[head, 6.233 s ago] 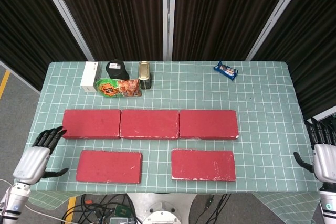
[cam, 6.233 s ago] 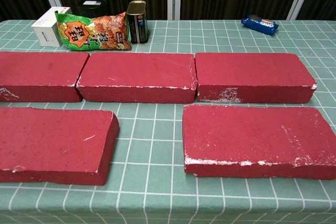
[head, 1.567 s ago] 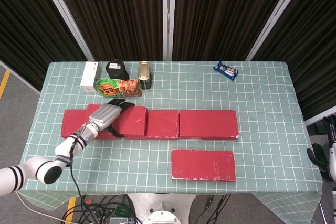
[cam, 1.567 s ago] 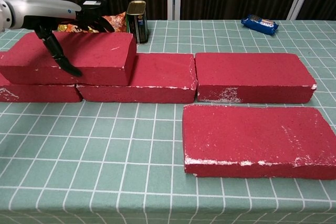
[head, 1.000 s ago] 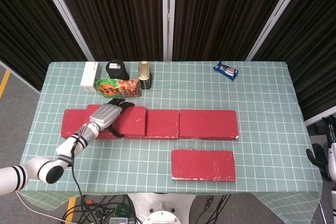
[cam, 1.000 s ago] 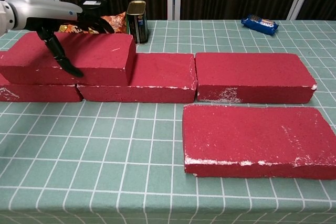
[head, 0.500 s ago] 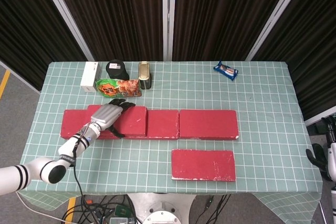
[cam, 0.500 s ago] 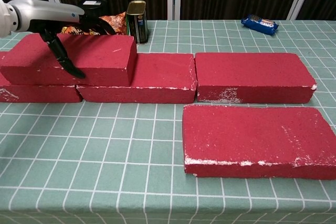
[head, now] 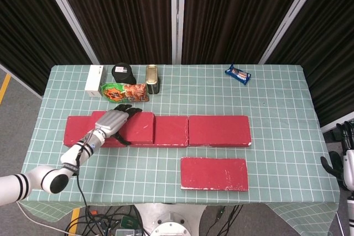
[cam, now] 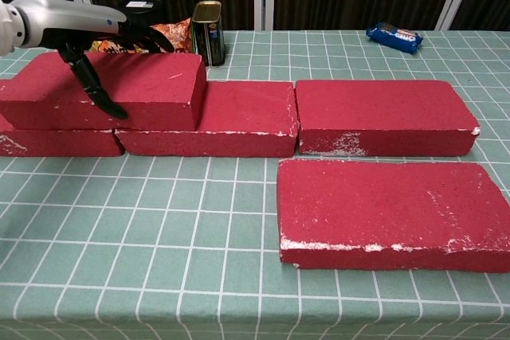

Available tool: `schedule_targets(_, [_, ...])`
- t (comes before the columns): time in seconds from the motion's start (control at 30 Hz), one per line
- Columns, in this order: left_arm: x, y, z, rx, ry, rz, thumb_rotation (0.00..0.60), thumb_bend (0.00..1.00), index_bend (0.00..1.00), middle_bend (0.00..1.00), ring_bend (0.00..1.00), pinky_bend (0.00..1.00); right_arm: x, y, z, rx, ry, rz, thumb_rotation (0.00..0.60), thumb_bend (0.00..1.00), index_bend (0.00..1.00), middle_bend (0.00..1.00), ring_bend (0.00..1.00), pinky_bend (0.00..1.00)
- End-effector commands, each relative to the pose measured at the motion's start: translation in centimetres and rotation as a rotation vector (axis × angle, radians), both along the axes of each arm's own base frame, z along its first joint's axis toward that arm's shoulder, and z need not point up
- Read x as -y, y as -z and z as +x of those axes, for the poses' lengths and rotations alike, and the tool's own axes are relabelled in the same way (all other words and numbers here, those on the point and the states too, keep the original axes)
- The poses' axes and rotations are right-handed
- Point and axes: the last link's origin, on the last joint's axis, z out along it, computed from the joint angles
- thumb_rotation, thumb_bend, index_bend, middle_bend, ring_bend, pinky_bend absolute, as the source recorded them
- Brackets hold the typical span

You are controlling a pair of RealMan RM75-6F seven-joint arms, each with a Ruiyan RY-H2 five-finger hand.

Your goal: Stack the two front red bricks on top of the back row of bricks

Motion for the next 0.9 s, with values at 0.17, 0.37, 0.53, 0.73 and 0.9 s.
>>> schedule_targets(0.17, [-0.02, 0.06, -0.06, -0.002, 0.001, 0.002, 0.600, 0.04, 0.07, 0.08, 0.00, 0.02, 0.00, 0.00, -0.06, 0.001, 0.002, -0.001, 0.600, 0.20, 0.00, 0.00, 0.00, 0.00])
schedule_targets(0.37, [0.05, 0.11, 0.01, -0.004, 0.004, 0.001, 0.600, 0.04, 0.06, 0.04, 0.00, 0.02, -0.01, 0.04, -0.13, 0.002, 0.004, 0.000, 0.600, 0.20, 0.00, 0.00, 0.00, 0.00])
schedule_targets(0.53, [0.07, 0.08, 0.00, 0.003, 0.003, 0.006, 0.600, 0.04, 0.06, 0.00, 0.00, 0.02, -0.04, 0.02, -0.17, 0.002, 0.006, -0.001, 0.600, 0.20, 0.00, 0.00, 0.00, 0.00])
schedule_targets(0.73, [0.24, 0.00, -0.03, 0.009, 0.001, -0.002, 0.600, 0.02, 0.04, 0.00, 0.00, 0.02, -0.03, 0.00, -0.20, 0.002, 0.007, -0.002, 0.600, 0.20, 0.00, 0.00, 0.00, 0.00])
schedule_targets(0.9, [0.48, -0.22, -0.04, 0.010, 0.003, -0.004, 0.600, 0.01, 0.04, 0.00, 0.00, 0.01, -0.05, 0.02, -0.15, 0.003, 0.003, -0.002, 0.600, 0.20, 0.00, 0.00, 0.00, 0.00])
